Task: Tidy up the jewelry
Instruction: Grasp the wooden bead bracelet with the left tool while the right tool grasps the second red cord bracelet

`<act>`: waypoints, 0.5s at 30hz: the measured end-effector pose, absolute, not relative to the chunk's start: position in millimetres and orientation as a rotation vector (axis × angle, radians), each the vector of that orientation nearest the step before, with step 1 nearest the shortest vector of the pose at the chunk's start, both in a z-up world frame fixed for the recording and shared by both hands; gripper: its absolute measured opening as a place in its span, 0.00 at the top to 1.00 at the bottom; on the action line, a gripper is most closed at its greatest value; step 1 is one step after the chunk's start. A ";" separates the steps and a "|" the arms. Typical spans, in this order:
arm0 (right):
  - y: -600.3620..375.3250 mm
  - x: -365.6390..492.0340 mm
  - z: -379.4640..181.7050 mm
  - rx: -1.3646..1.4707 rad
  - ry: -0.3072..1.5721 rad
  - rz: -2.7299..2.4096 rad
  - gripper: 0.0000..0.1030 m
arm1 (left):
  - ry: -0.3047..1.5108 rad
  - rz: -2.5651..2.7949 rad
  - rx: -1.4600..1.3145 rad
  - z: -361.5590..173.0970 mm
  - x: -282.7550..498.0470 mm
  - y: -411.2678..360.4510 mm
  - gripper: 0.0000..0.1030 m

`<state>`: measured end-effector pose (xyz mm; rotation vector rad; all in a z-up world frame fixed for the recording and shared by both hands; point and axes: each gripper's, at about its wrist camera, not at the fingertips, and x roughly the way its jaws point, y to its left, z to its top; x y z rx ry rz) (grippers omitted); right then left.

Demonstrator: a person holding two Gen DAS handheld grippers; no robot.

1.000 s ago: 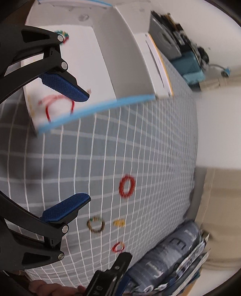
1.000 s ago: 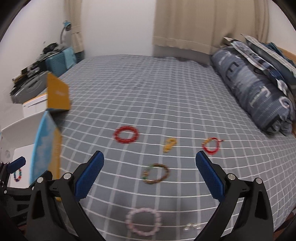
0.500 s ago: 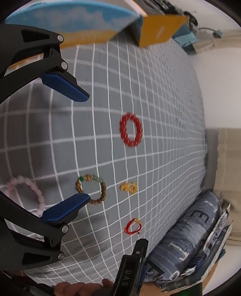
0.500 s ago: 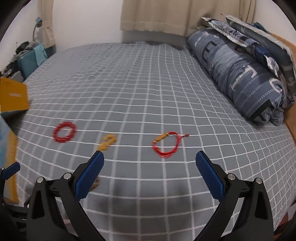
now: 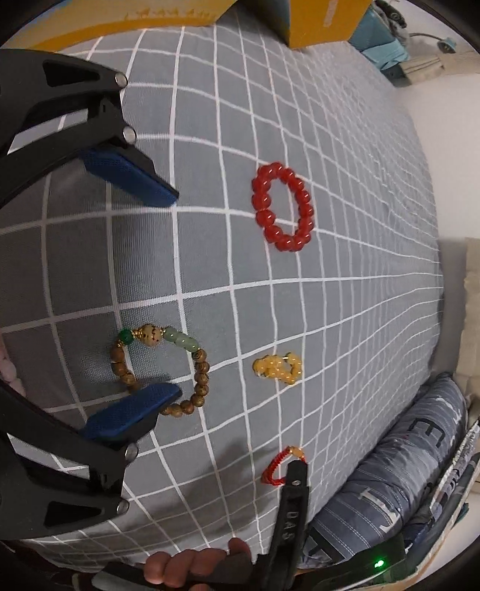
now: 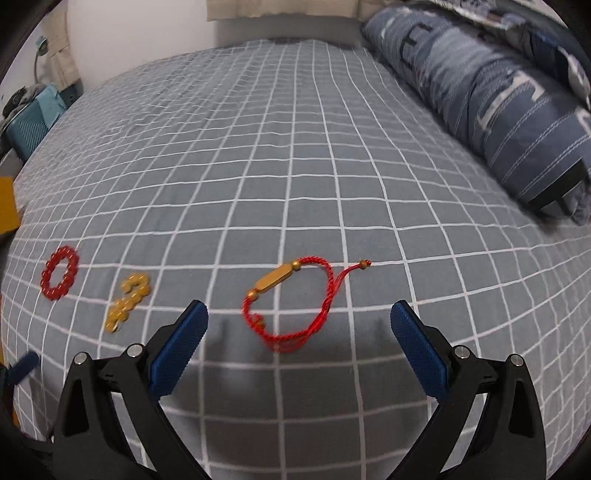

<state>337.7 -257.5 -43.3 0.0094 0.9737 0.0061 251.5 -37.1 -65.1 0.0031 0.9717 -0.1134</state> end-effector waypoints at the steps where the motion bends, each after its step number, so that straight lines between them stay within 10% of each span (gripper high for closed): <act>1: -257.5 340.1 -45.6 0.014 0.982 0.010 0.12 | 0.975 -0.111 0.006 -66.0 252.2 -36.6 0.17; 15: -243.9 357.1 -63.3 -0.017 1.058 0.043 0.62 | 0.988 -0.098 0.033 -66.2 248.4 -35.3 0.85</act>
